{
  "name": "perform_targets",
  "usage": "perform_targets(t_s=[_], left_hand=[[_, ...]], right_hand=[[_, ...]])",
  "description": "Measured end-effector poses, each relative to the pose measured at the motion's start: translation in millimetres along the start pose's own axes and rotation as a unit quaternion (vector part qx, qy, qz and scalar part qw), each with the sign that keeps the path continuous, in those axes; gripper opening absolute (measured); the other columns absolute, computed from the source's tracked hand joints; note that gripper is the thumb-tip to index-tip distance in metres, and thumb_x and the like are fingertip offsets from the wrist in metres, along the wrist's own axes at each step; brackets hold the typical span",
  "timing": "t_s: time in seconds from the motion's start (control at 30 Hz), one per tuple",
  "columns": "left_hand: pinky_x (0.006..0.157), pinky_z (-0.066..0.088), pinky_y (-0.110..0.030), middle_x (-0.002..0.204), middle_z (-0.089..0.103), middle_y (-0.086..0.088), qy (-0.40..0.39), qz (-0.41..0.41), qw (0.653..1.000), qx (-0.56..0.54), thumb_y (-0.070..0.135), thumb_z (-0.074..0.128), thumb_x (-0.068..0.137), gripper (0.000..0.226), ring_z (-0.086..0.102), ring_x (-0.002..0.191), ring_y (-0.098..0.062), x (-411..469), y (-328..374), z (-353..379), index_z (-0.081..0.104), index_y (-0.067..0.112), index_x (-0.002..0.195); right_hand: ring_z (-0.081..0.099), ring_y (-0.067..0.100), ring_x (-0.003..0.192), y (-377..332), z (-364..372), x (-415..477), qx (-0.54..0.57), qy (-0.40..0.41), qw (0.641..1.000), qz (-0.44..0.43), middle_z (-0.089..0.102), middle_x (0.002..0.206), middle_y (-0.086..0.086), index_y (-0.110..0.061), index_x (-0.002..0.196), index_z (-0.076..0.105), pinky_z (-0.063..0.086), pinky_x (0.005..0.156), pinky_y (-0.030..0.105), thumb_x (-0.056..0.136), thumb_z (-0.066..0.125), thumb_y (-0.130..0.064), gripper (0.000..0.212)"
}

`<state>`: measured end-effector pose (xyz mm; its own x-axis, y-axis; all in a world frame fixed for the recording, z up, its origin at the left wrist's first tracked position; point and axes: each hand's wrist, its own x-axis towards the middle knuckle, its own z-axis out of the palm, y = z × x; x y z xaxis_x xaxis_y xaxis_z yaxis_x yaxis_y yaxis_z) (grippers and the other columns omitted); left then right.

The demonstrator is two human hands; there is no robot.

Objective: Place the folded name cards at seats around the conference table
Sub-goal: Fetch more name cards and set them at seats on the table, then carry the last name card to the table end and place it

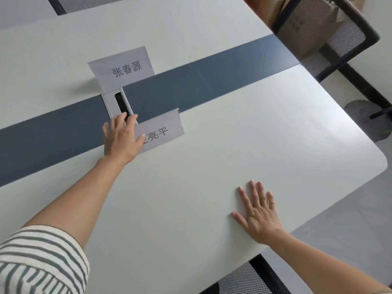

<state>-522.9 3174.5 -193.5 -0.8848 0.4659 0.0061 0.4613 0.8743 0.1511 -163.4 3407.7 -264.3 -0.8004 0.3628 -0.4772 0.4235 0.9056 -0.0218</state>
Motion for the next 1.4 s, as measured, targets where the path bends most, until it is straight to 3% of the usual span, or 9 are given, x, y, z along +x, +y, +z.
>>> perform_targets(t_s=[0.13,0.23,0.37,0.43,0.6,0.87,1.03,1.2,1.4], left_hand=[[0.092,0.040,-0.046,0.119,0.058,-0.017,0.100,0.002,0.990,-0.101,0.019,0.059,0.084,0.034,0.051,0.113,-0.038,-37,26,-27,0.060,0.007,0.116],[0.082,0.050,-0.039,0.100,0.070,-0.010,0.038,-0.049,0.977,-0.203,0.020,0.057,0.086,0.024,0.063,0.095,-0.031,-86,44,-43,0.066,0.012,0.106],[0.080,0.053,-0.034,0.082,0.069,0.000,-0.089,-0.084,0.954,-0.272,0.024,0.062,0.084,0.019,0.064,0.076,-0.018,-168,61,-58,0.067,0.018,0.101],[0.077,0.051,-0.028,0.081,0.067,0.002,-0.128,-0.097,0.942,-0.296,0.023,0.063,0.085,0.017,0.062,0.074,-0.014,-214,68,-67,0.067,0.019,0.101],[0.072,0.043,-0.014,0.092,0.066,0.005,-0.175,-0.174,0.901,-0.357,0.027,0.063,0.087,0.016,0.062,0.087,-0.007,-326,79,-91,0.065,0.027,0.103],[0.074,0.047,-0.016,0.090,0.073,-0.001,-0.089,-0.381,0.799,-0.456,0.019,0.065,0.087,0.015,0.069,0.086,-0.008,-515,140,-103,0.066,0.024,0.101],[0.089,0.052,-0.034,0.093,0.074,0.015,-0.028,-0.486,0.725,-0.487,0.021,0.067,0.085,0.018,0.071,0.089,-0.007,-642,187,-103,0.067,0.029,0.101],[0.080,0.053,-0.026,0.088,0.073,0.022,0.075,-0.555,0.673,-0.484,0.013,0.068,0.084,0.031,0.072,0.081,-0.006,-743,220,-122,0.070,0.043,0.088],[0.071,0.054,-0.023,0.091,0.077,0.001,0.219,-0.594,0.595,-0.495,0.008,0.064,0.086,0.017,0.072,0.086,-0.016,-840,212,-151,0.069,0.016,0.100]], right_hand=[[-0.038,0.027,0.139,-3,-15,-3,0.018,-0.049,0.999,0.004,-0.040,0.147,0.003,-0.028,0.138,-0.032,-0.017,0.115,0.049,0.067,-0.011,-0.079,0.089],[-0.029,0.029,0.143,-5,-26,-5,0.015,-0.082,0.997,-0.001,-0.036,0.150,0.004,-0.029,0.144,-0.026,-0.007,0.118,0.051,0.080,0.012,-0.077,0.089],[0.014,0.027,0.148,2,-53,-12,0.079,-0.050,0.996,-0.008,0.015,0.161,0.007,-0.022,0.147,0.030,0.028,0.112,0.043,0.096,0.040,-0.040,0.055],[0.050,0.029,0.125,8,-66,-23,0.137,-0.004,0.991,-0.005,0.055,0.137,0.007,-0.020,0.125,0.058,0.046,0.096,0.037,0.095,0.041,-0.033,0.036],[0.067,0.023,0.088,14,-81,-81,0.236,0.097,0.966,-0.034,0.076,0.090,-0.003,-0.022,0.100,0.071,0.052,0.075,0.033,0.092,0.053,-0.028,0.021],[0.067,-0.005,0.070,38,-51,-183,0.343,0.022,0.925,-0.163,0.073,0.067,-0.014,-0.036,0.079,0.066,0.051,0.063,0.013,0.087,0.064,-0.019,0.019],[0.070,0.006,0.063,39,-33,-227,0.330,-0.053,0.918,-0.215,0.073,0.068,-0.017,-0.037,0.076,0.069,0.057,0.067,0.031,0.084,0.069,-0.015,0.024],[0.071,0.014,0.070,-3,-33,-282,0.320,-0.142,0.893,-0.282,0.077,0.075,-0.006,-0.026,0.077,0.074,0.057,0.073,0.039,0.085,0.066,-0.016,0.015],[0.073,0.016,0.074,-90,-40,-353,0.306,-0.188,0.860,-0.363,0.077,0.074,-0.001,-0.020,0.086,0.074,0.057,0.072,0.044,0.088,0.065,-0.014,0.011]])
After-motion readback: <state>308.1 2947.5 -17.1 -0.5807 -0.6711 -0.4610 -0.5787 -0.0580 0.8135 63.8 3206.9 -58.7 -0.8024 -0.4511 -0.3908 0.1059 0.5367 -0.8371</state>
